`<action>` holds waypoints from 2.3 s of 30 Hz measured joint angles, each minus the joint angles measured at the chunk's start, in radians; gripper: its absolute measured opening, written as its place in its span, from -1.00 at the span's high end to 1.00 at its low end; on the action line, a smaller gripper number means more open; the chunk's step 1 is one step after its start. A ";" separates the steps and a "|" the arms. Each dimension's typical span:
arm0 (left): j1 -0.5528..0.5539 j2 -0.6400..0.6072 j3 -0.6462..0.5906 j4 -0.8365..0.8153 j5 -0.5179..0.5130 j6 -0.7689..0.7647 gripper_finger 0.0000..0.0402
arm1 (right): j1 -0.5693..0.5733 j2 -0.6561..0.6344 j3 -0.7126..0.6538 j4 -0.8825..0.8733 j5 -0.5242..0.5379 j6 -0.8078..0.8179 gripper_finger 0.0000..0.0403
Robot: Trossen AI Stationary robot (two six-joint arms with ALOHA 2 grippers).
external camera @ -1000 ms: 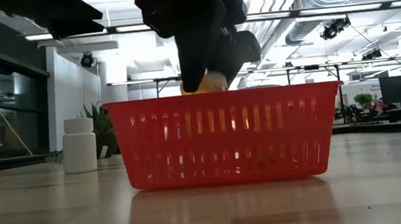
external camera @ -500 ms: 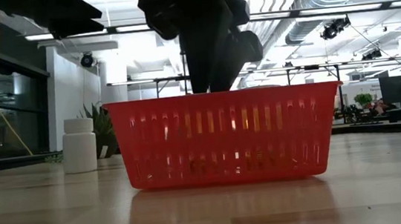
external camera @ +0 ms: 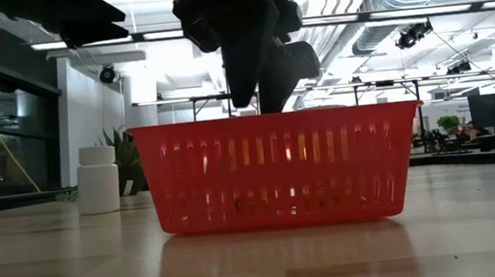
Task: Pick and place pill bottles into a basket
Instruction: Put the orange pill bottle into the red bin
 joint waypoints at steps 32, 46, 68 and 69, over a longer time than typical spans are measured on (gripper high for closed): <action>0.000 0.000 0.000 -0.002 0.002 0.000 -0.53 | -0.262 -0.036 -0.002 -0.045 -0.006 -0.191 -0.41; 0.000 0.000 0.000 -0.002 0.002 -0.001 -0.53 | -0.265 -0.036 -0.002 -0.080 0.028 -0.088 -0.44; 0.000 0.000 0.001 -0.010 0.002 -0.008 -0.53 | -0.248 0.076 -0.002 -0.044 -0.014 -0.064 -0.78; 0.000 0.000 0.001 -0.010 0.002 -0.010 -0.53 | -0.246 0.078 -0.002 -0.031 -0.016 -0.064 -0.78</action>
